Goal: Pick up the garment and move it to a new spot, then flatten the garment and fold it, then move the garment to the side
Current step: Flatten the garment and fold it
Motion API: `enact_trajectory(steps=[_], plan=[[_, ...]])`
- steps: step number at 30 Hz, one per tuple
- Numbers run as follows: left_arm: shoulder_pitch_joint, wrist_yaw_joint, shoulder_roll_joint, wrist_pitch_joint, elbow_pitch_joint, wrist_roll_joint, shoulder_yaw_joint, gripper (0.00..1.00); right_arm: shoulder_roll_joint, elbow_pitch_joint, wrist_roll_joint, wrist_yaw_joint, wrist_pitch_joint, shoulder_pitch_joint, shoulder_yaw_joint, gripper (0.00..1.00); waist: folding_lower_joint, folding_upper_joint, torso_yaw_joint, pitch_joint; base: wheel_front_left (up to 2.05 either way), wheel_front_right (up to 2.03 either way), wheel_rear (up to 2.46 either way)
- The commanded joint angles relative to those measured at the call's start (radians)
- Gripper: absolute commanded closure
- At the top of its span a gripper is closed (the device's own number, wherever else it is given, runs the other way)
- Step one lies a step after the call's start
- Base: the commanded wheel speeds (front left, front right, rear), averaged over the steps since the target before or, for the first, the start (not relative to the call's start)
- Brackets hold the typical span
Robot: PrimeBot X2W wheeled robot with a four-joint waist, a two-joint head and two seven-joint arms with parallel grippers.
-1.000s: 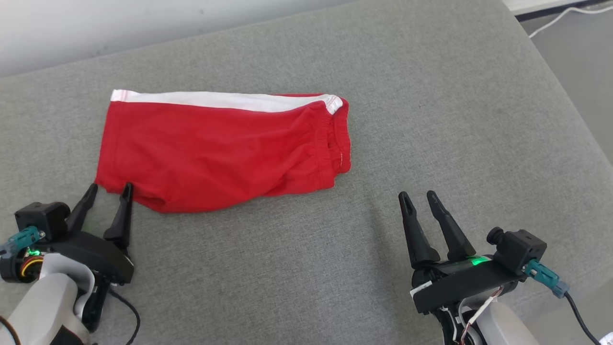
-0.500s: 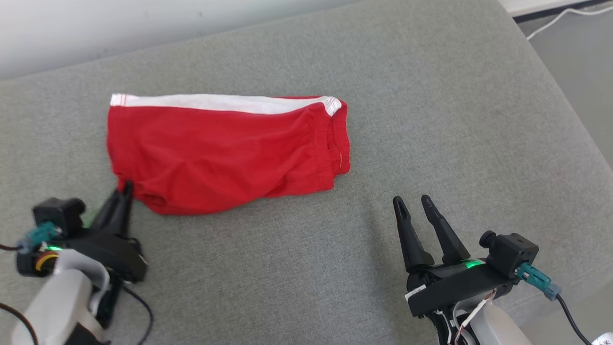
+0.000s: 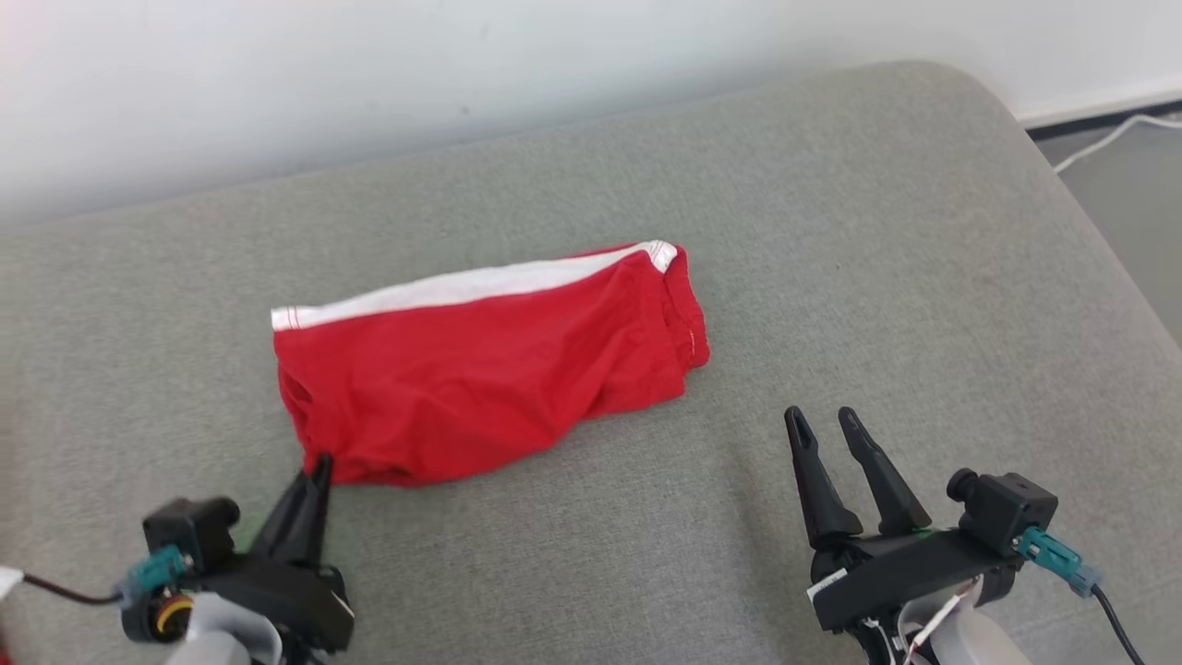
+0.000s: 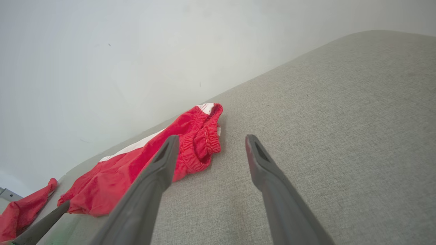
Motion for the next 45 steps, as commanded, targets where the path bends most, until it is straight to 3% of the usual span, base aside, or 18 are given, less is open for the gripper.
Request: enact_trajectory(steps=[1, 10, 11, 12, 13, 34, 45], plan=[[0.03, 0.005, -0.003, -0.003, -0.009, 0.013, 0.005, 1.0, -0.008, 0.001, 0.007, 0.0, 0.002, 0.017, -0.003, 0.0, 0.0, -0.0001, 0.027, -0.029, 0.0, 0.0, 0.0], [0.107, 0.006, -0.024, -0.003, -0.04, 0.012, 0.039, 1.0, -0.013, -0.011, 0.003, 0.0, 0.026, 0.037, -0.01, 0.0, 0.0, -0.0001, 0.038, -0.053, 0.0, 0.0, 0.0], [0.111, 0.005, -0.024, -0.003, -0.041, 0.014, 0.042, 0.9, -0.012, -0.012, 0.003, 0.0, 0.028, 0.039, -0.01, 0.0, 0.0, -0.0001, 0.038, -0.054, 0.0, 0.0, 0.0], [0.113, 0.008, -0.025, -0.003, -0.045, 0.02, 0.049, 0.23, -0.011, -0.012, 0.002, 0.0, 0.029, 0.042, -0.009, 0.0, 0.0, -0.0001, 0.037, -0.056, 0.0, 0.0, 0.0], [0.116, 0.012, -0.028, -0.003, -0.05, 0.023, 0.056, 0.0, -0.01, -0.012, 0.001, 0.0, 0.032, 0.044, -0.009, 0.0, 0.0, -0.0001, 0.037, -0.057, 0.0, 0.0, 0.0], [0.327, 0.122, -0.091, -0.003, -0.41, 0.333, 0.294, 0.0, 0.004, 0.009, -0.174, 0.0, -0.015, 0.081, -0.075, 0.0, 0.0, -0.0001, 0.138, -0.118, 0.0, 0.0, 0.0], [0.456, 0.162, -0.117, -0.003, -0.52, 0.364, 0.396, 0.0, 0.009, 0.011, -0.244, 0.0, -0.024, 0.114, -0.119, 0.0, 0.0, -0.0001, 0.178, -0.15, 0.0, 0.0, 0.0]])
